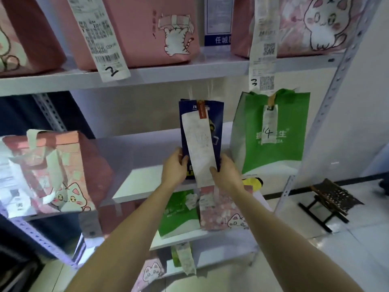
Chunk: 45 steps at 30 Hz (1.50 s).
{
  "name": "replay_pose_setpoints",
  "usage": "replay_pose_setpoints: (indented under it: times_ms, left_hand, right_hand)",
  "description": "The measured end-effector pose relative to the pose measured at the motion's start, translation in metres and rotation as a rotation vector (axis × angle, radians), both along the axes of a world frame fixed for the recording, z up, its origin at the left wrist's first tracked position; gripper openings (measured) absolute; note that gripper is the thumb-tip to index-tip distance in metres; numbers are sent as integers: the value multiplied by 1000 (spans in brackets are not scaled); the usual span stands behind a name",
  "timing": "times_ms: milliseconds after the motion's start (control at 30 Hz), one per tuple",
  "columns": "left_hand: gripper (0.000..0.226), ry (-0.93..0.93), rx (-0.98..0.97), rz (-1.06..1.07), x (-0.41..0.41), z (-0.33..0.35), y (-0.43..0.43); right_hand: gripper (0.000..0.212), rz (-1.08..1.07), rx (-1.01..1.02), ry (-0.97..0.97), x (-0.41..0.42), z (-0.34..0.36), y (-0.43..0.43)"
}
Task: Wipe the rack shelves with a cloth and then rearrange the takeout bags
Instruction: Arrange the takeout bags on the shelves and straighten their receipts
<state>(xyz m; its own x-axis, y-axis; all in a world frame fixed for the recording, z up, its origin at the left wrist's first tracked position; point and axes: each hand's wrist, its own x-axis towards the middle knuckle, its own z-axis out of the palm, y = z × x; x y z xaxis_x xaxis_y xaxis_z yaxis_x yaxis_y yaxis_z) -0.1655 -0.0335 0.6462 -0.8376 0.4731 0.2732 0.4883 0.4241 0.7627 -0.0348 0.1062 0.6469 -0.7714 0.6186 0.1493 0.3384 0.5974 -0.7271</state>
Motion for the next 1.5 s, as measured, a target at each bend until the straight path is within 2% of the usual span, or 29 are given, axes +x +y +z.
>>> replay_pose_setpoints:
  times_ms: [100,167,267,433,600,767,800,900,1033,1133,1233,1367,1500]
  left_hand:
    - [21,68,81,148,7,-15,-69]
    - [16,94,127,213,16,-21,-121]
    - [9,80,143,325,31,-26,-196]
    - [17,114,77,454,57,-29,-312]
    - [6,127,41,629,66,-34,-408]
    - [10,98,89,728,58,-28,-479]
    - [11,107,98,741,54,-28,-490]
    - [13,113,105,737,41,-23,-509]
    - [9,101,101,643,16,-18,-507]
    - [9,72,144,539,0,-13,-489]
    - [13,78,169,437,-11,-9,-463]
    - [12,45,180,385,-19,-6,-419]
    - [11,76,170,368,-23,-6,-385]
  right_hand:
    - [36,138,-113,113,-4,-13,-43]
    - [26,100,-290,260,-8,-19,-69]
    - [29,30,-490,411,-21,-18,-100]
    - [14,135,-376,324,-76,0,-174]
    - [33,293,-262,308,-125,19,-269]
    - [49,332,-111,120,-154,26,-328]
    - [46,309,-60,96,-158,26,-332]
    - [29,202,21,45,-161,24,-327]
    - [22,61,-28,48,-143,18,-295]
    - [15,-46,24,41,-121,14,-260]
    - [14,-149,114,28,-102,15,-220]
    - [18,-266,130,18,-79,19,-161]
    - [7,-340,118,78,-57,25,-96]
